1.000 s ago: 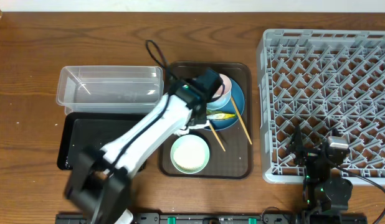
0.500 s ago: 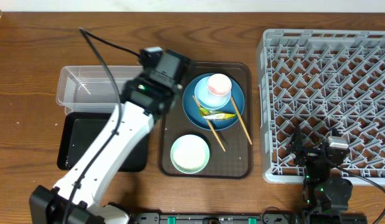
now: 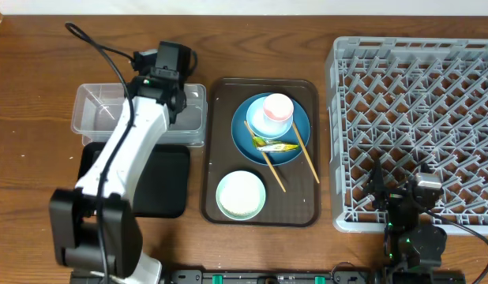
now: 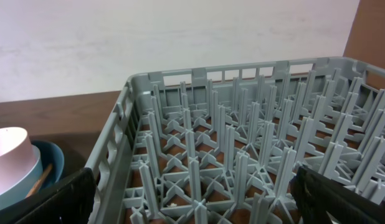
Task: Sort waste into correct bins and load items into the dishwasher rack
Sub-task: 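Carry tissue with left gripper into the clear plastic bin and release, then grasp the yellow-green snack wrapper on the blue plate with left gripper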
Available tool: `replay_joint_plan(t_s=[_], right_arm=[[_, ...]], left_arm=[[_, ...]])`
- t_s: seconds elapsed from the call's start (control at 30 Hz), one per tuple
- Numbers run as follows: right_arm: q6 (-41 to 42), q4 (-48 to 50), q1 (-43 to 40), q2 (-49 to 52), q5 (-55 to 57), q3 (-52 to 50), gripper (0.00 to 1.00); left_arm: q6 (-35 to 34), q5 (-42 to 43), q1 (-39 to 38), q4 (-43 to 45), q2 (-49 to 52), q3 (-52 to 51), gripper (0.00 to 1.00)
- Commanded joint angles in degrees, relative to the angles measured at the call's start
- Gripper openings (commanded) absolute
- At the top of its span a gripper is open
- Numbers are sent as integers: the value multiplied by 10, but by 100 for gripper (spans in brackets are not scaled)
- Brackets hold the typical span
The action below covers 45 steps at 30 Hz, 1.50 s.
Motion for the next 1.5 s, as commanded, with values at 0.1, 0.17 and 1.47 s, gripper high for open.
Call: replay_joint_plan(t_s=[0.1, 0.17, 1.47], right_arm=[[4, -2, -5, 0, 2, -1, 99], [4, -2, -5, 0, 2, -1, 99], [4, -2, -5, 0, 2, -1, 99]], left_arm=[[18, -11, 2, 20, -17, 1, 49], [18, -11, 2, 19, -30, 1, 53], [-239, 183, -300, -2, 13, -11, 59]])
